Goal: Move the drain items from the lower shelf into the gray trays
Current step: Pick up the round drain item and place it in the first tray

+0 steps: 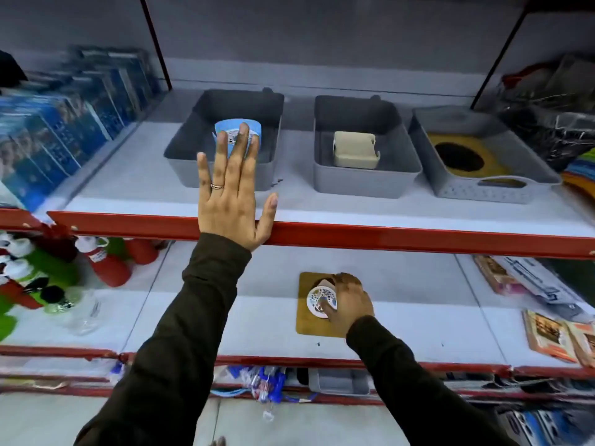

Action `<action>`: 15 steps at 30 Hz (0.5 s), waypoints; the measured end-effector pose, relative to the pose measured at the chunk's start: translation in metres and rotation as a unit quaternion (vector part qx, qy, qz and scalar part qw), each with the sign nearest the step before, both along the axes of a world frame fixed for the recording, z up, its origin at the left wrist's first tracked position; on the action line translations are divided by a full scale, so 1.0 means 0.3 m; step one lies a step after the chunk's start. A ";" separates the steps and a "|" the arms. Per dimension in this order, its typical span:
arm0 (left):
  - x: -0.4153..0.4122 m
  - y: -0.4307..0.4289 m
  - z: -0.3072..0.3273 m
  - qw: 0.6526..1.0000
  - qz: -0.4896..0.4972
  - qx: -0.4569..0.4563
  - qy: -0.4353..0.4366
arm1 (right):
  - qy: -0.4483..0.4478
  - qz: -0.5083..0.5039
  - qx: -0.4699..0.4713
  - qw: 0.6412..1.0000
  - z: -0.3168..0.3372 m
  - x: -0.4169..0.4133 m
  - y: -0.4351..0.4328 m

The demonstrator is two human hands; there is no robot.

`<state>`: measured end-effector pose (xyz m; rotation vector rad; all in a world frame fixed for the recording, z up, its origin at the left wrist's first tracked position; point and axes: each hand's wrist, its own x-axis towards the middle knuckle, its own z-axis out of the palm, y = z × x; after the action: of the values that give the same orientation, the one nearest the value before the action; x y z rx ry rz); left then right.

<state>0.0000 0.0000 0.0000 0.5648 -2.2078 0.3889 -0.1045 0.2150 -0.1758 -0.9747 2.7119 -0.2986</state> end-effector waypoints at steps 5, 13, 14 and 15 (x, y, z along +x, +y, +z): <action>-0.013 -0.014 -0.026 0.999 0.011 -0.029 0.043 | -0.077 -0.025 0.108 0.991 -0.068 -0.050 -0.076; -0.014 -0.012 -0.011 0.999 0.009 -0.032 0.031 | -0.064 -0.055 0.078 0.993 -0.098 -0.076 -0.058; -0.013 -0.011 -0.008 0.999 0.009 -0.029 0.029 | -0.096 -0.084 0.027 0.991 -0.094 -0.079 -0.052; -0.010 -0.008 -0.005 0.999 0.010 -0.027 0.024 | -0.138 -0.121 -0.035 0.982 -0.084 -0.075 -0.043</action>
<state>-0.0031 -0.0023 -0.0014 0.5612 -2.1412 0.4383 -0.1271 0.2022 -0.2009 -0.5674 2.5751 -0.5345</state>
